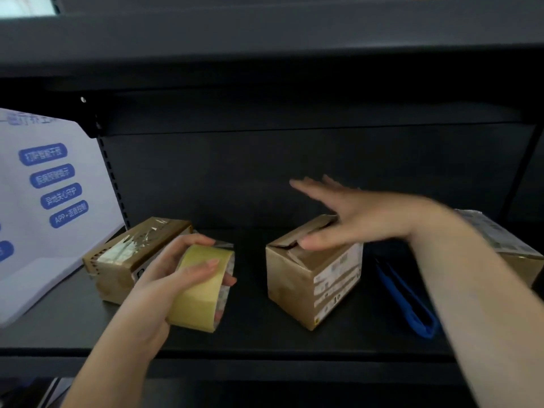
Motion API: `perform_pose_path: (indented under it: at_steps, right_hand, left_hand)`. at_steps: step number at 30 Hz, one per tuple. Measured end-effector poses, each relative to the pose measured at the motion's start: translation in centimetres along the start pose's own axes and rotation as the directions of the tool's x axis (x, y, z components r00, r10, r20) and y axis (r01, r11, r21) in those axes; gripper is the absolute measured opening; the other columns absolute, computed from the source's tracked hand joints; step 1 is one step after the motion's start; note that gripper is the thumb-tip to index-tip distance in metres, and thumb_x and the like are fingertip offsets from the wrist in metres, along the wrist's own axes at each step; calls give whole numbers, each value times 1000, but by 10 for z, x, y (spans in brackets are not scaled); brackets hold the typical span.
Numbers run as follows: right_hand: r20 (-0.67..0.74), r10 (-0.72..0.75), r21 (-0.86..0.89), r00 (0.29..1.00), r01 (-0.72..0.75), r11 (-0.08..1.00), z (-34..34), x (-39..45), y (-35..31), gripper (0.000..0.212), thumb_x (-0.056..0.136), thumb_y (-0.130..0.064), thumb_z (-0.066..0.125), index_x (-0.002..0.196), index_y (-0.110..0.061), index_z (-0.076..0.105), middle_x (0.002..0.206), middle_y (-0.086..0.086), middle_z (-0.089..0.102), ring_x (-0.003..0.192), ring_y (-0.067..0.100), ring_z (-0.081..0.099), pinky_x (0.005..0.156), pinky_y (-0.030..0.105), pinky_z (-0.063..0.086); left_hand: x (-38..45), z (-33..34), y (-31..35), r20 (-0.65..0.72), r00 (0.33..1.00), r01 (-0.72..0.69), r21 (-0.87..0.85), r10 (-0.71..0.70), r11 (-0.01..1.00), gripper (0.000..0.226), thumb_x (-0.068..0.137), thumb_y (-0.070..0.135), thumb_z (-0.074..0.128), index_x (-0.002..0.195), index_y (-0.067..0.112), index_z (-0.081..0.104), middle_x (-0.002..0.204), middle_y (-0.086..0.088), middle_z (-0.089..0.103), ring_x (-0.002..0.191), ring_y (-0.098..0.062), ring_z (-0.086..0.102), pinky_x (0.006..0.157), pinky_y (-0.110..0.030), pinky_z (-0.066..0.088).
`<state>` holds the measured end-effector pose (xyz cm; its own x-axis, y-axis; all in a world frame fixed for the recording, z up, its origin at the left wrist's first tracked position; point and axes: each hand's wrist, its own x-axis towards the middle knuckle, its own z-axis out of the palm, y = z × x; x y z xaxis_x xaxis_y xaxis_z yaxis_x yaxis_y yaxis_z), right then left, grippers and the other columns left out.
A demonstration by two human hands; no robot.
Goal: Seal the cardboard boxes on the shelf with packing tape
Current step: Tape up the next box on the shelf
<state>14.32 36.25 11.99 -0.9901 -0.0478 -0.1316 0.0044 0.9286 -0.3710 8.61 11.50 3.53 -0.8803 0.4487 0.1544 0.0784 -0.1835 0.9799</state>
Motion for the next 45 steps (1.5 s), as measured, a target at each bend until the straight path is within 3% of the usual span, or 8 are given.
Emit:
perform_pose_path:
  at_steps: [6,12,15,20,24,27,34,45]
  right_hand:
    - [365,-57,-236,929,152,960,-8,32,24,111,67,-24,81,139,-55,2,150,-29,-3,136,-4,-15,112,32,-1]
    - [57,-117,-273,992,128,954,41,37,17,87,76,-62,59,143,-51,4,142,-17,32,129,13,27,102,37,27]
    - [-61,38,-381,997,-58,923,59,34,3,90,72,-77,45,142,-50,-3,155,-5,18,140,25,18,107,61,12]
    - [-75,96,-430,993,-119,895,58,26,-9,96,71,-81,36,145,-40,-8,158,-2,2,144,26,5,108,67,-1]
    - [-234,-51,-46,971,41,998,38,11,-31,85,65,-79,30,137,-35,41,143,-12,42,133,10,35,111,43,26]
    - [-335,-128,153,933,188,970,40,9,-49,63,62,-76,39,89,-28,70,89,-13,68,86,1,62,75,24,50]
    - [-307,-220,245,926,300,922,57,24,-64,35,93,-42,46,68,-18,54,57,-9,47,50,1,43,53,22,37]
    - [-342,-261,395,903,390,832,57,35,-67,38,92,-15,50,54,-17,44,51,-8,44,46,-1,43,50,15,39]
  left_hand:
    - [-7,-13,1,45,998,36,49,-38,998,72,7,48,89,75,32,72,77,-6,75,67,-20,72,53,-34,58]
    - [-3,-19,13,136,987,69,136,-87,988,73,11,46,90,80,29,74,87,-14,74,74,-24,72,63,-36,58]
    - [5,-20,21,215,967,81,241,-135,967,74,18,49,89,87,28,72,94,-13,73,81,-25,71,69,-38,57]
    - [21,-15,38,331,905,91,461,-266,883,58,34,40,83,90,32,71,79,-2,73,84,-25,68,69,-35,53]
    - [26,-5,48,407,869,52,489,-280,871,43,49,36,73,92,33,70,77,-3,74,77,-17,70,65,-27,53]
    - [27,-2,52,433,868,10,476,-245,879,44,52,36,72,96,34,68,85,0,73,78,-15,69,69,-29,53]
    - [26,-8,53,415,895,-41,442,-163,896,41,49,36,73,90,36,69,86,7,72,74,-13,69,60,-23,53]
    - [27,-21,60,451,884,-87,419,-124,904,64,33,53,85,94,40,71,83,1,74,69,-11,70,60,-20,54]
